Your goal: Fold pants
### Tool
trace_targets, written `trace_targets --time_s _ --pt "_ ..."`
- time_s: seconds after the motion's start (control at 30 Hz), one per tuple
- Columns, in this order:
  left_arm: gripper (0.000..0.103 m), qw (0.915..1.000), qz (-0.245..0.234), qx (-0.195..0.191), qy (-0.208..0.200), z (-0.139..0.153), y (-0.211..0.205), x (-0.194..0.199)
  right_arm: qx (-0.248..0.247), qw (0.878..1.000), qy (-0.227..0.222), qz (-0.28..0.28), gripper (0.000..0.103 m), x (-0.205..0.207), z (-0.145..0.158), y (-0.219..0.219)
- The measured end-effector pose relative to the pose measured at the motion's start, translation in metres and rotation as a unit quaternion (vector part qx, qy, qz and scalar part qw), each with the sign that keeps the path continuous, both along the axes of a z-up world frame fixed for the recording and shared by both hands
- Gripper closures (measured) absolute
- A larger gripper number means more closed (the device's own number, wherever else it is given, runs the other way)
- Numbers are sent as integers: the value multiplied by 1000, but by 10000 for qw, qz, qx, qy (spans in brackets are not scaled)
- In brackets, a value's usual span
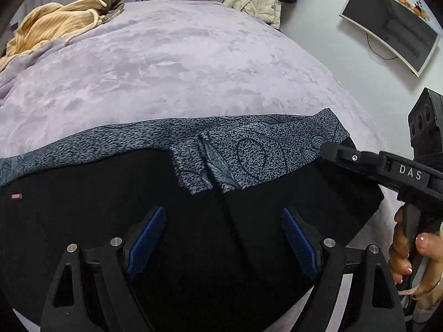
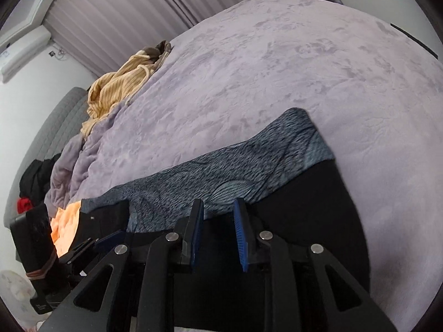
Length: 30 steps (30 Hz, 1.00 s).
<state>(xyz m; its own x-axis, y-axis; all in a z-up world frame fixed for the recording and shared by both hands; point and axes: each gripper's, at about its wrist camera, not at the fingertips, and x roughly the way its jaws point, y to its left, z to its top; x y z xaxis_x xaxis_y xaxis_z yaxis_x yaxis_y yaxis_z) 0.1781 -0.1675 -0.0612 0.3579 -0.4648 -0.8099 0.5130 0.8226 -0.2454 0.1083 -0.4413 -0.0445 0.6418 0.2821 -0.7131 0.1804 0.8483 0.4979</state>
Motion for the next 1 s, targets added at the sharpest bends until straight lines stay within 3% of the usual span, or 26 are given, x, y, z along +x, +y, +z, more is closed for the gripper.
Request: trace_targets --time_s 0.1,0.17,0.37,0.47,0.53,0.6,0.67,0.8,0.87,1.0 --pt "17 9995 107 123 -260 10 15 -13 273 9986 -97 441 77 0 8 35" --pt "17 9982 270 350 -394 12 26 -19 196 9970 -92 743 77 5 9 63" --pt "17 9941 842 636 -238 5 73 -35 108 9949 90 1000 77 6 -6 109" --pt "17 9924 1033 634 -191 1 97 -44 -275 9938 -27 1080 72 -12 6 115" --pt "17 9912 1139 652 -176 -1 107 -47 -846 9894 -124 1177 52 -29 17 122" --pt "17 9902 1235 640 -97 -4 113 -49 -1607 9781 -254 1300 46 -46 25 133" --pt "17 9897 1279 638 -56 -5 113 -51 -2031 9673 -299 1490 46 -55 26 143" --pt "17 9880 1299 830 -36 -1 108 -59 -2284 9600 -218 1602 47 -54 19 153" --pt "17 9879 1299 848 -41 1 109 -62 -2142 9640 -49 1573 70 -49 12 156" --pt "17 9865 1388 871 -60 5 119 -70 -1787 9745 87 1353 71 -49 9 153"
